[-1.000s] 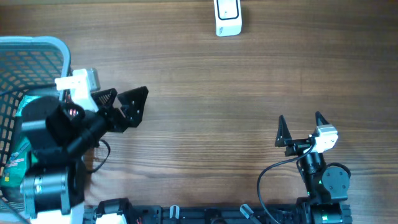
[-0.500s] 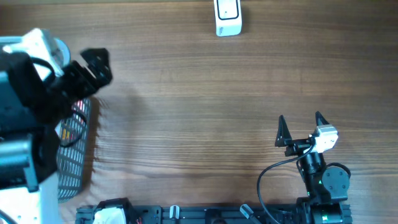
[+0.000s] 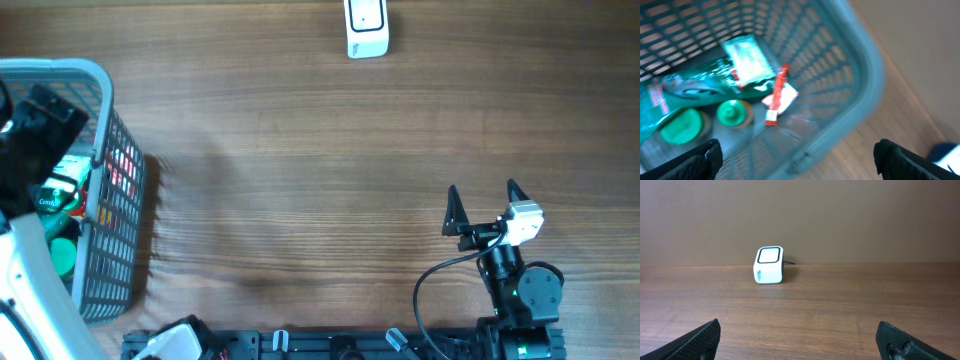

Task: Scan the item barcode
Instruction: 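Move the left gripper over the basket and reach down inside, then grasp the green-capped red sauce bottle with the left gripper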

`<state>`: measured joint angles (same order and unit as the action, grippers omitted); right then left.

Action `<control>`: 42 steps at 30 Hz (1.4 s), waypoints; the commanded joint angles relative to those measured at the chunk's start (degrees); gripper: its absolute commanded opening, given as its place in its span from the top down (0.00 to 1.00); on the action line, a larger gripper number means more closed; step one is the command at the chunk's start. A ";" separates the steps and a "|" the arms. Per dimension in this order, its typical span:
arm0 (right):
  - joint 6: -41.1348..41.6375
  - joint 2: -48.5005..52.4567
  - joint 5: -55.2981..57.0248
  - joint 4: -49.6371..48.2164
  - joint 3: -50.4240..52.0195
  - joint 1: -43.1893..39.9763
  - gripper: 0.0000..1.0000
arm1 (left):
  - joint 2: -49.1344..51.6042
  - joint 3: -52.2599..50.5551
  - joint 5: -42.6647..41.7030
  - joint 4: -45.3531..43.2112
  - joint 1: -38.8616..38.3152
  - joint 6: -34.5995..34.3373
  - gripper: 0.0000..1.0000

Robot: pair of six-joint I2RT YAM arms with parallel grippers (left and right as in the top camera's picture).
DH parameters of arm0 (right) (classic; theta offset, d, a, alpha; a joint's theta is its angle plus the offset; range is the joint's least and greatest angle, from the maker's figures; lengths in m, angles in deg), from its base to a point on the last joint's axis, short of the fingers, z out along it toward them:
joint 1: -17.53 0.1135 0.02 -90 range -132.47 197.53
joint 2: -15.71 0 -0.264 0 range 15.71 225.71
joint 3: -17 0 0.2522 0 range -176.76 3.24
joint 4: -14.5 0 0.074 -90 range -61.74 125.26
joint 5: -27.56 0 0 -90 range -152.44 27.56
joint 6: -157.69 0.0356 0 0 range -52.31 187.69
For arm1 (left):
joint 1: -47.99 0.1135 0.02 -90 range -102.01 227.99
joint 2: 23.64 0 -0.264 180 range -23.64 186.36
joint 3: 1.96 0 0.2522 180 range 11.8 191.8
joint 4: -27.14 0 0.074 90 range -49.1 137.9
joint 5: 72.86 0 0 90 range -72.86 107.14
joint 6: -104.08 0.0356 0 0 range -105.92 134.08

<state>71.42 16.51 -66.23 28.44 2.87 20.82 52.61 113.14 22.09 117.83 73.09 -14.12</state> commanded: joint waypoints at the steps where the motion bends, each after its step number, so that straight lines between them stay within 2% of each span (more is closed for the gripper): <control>1: -0.57 0.00 0.57 -0.20 0.07 0.24 0.00 | 2.89 0.98 1.11 1.01 2.86 -1.01 0.00; 7: -0.59 0.00 0.57 -0.20 0.07 0.24 0.00 | 6.51 0.98 1.16 2.89 3.17 -1.33 0.00; 12: -0.61 0.00 0.57 -0.20 0.07 0.24 0.00 | 11.93 0.98 1.14 5.66 5.22 -5.42 0.00; 20: -0.59 0.00 0.57 -0.20 0.07 0.24 0.00 | 18.10 0.83 1.14 7.08 5.29 -7.08 0.00; 35: -0.59 0.00 0.57 -0.20 0.07 0.24 0.00 | 18.60 -0.31 1.11 7.54 5.55 -7.23 0.00; 42: -0.59 0.00 0.57 -0.20 0.07 0.24 0.00 | 18.60 -0.68 1.14 8.15 5.57 -11.30 0.00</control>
<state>71.42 16.51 -66.23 28.44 2.87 20.82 70.97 113.23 22.46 125.30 78.12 -22.63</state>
